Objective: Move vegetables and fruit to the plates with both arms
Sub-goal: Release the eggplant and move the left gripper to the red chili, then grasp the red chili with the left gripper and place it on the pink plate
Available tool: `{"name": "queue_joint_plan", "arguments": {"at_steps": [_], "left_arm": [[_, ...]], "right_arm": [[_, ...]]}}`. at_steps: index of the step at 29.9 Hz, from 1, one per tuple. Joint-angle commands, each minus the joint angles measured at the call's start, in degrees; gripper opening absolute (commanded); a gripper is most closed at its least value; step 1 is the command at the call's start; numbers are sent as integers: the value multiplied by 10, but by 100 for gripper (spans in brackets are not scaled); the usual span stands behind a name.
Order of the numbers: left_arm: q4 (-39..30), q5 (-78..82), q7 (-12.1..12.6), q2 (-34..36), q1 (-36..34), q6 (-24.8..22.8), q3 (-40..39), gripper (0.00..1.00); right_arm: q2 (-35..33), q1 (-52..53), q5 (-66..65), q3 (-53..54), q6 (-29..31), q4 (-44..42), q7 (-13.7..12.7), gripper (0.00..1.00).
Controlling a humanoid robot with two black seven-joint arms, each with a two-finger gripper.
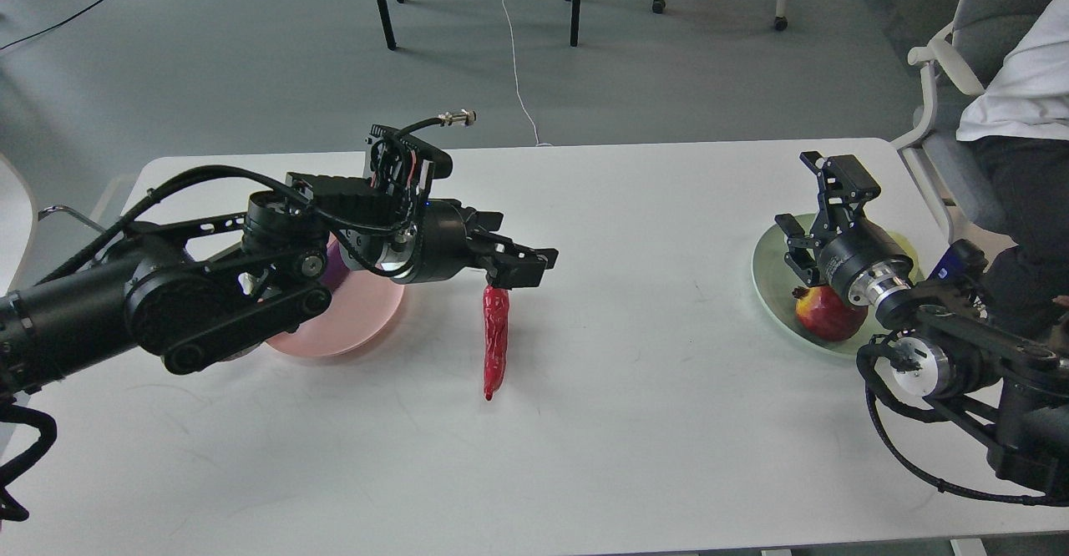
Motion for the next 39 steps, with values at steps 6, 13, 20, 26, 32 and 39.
{"name": "queue_joint_plan", "arguments": {"at_steps": [6,13,20,26,32,39], "left_arm": [[33,-2,39,-33,53,46,9,98],[69,1,39,-35,79,44,11,98],[112,15,37,-58,83,45,11,98],[122,24,32,-59,84,44,12,98],[133,23,32,-76,84,44,12,98],[160,30,31,-90,91,43,18,98]], "right_arm": [[0,-8,-1,0,0,0,0,98],[0,-8,-4,0,0,-1,0,98],[2,-9,-4,0,0,-1,0,98],[1,-9,-4,0,-1,-1,0,98],[2,-9,-4,0,0,0,0,98],[-4,-9,-4,0,-1,1,0,98]]}}
